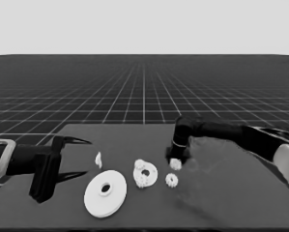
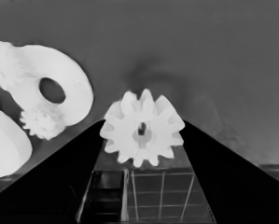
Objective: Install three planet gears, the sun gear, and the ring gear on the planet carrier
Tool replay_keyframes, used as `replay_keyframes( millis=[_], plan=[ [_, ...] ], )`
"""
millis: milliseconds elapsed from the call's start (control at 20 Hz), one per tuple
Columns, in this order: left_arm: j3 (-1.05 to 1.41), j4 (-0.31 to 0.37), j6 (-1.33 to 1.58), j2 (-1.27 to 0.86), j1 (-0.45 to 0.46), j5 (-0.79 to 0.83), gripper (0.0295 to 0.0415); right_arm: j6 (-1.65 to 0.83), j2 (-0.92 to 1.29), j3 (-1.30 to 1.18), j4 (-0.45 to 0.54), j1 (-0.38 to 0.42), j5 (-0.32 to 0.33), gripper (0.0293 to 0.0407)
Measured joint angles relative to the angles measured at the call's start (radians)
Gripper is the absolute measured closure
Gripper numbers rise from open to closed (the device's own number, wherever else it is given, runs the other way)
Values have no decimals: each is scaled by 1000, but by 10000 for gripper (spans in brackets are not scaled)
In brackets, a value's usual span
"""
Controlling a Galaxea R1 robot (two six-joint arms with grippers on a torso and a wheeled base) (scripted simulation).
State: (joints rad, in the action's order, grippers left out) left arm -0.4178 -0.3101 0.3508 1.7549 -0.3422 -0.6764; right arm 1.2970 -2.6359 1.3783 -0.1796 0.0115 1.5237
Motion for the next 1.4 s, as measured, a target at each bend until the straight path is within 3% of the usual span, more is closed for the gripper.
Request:
replay_keyframes(
  millis=[150, 400, 550, 900, 1000, 1050, 1400],
  plan=[
    [0, 0, 0, 0, 0, 0, 326, 8, -231, 187, 6, 2, 1, 388],
    [0, 0, 0, 0, 0, 0, 326, -7, -282, 253, 8, 2, -1, 388],
    [0, 0, 0, 0, 0, 0, 326, -51, -307, 333, -104, -120, -47, 388],
    [0, 0, 0, 0, 0, 0, 326, -67, -316, 363, -129, -147, -63, 388],
    [0, 0, 0, 0, 0, 0, 326, -67, -316, 364, -129, -148, -64, 328],
    [0, 0, 0, 0, 0, 0, 326, -67, -316, 364, -129, -148, -64, 319],
    [0, 0, 0, 0, 0, 0, 326, -67, -316, 364, -130, -148, -64, 315]
  ],
)
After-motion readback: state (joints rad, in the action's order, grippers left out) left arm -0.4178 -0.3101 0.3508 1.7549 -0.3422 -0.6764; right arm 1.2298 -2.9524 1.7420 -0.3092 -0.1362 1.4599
